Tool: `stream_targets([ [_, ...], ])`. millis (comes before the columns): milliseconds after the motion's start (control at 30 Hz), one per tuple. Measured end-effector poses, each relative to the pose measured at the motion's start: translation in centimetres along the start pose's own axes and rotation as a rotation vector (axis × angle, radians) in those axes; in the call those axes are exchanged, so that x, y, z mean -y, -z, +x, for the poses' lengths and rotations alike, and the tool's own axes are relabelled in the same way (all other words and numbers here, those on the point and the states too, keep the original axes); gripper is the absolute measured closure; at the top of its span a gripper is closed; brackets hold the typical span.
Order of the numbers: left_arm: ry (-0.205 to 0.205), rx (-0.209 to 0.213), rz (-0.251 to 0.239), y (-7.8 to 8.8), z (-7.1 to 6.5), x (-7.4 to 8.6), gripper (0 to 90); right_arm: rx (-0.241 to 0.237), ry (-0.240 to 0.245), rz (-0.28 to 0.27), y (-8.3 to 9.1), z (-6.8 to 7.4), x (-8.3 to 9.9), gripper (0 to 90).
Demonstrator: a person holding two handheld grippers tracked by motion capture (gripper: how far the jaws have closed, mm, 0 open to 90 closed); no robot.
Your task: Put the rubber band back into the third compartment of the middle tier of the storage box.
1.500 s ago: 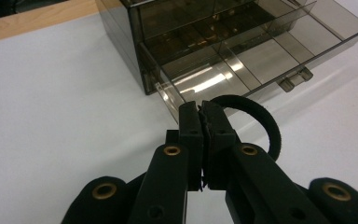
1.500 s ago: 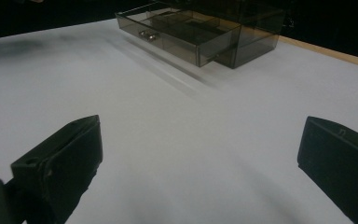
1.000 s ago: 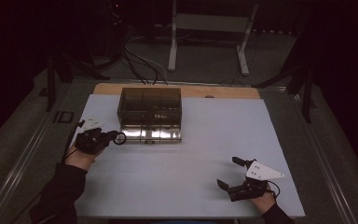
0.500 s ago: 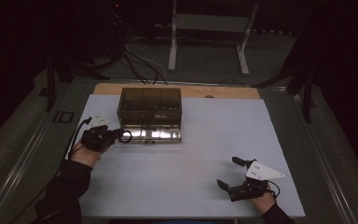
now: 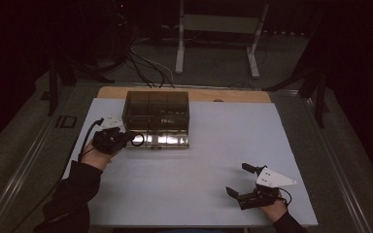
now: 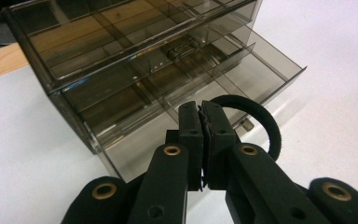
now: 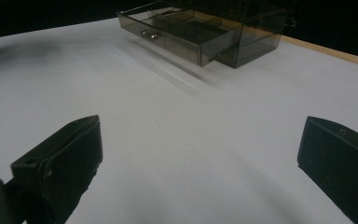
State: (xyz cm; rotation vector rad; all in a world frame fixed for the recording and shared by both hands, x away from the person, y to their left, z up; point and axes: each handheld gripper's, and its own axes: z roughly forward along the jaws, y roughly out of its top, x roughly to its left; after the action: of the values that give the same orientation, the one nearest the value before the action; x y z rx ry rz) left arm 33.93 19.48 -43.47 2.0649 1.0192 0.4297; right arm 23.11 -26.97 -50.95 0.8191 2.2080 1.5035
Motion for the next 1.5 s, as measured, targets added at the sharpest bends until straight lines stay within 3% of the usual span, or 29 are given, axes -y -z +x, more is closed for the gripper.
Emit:
stream_targets([
  [600,-0.029,0.025,-0.005,-0.9,-0.9,-1.5,89.9,0.0,0.002,0.005,0.0,0.0,0.0,0.0],
  [1500,-0.066,0.093,-0.007,-4.3,-2.7,-3.3,89.8,-0.002,0.004,0.006,-0.1,0.1,0.0,0.0],
])
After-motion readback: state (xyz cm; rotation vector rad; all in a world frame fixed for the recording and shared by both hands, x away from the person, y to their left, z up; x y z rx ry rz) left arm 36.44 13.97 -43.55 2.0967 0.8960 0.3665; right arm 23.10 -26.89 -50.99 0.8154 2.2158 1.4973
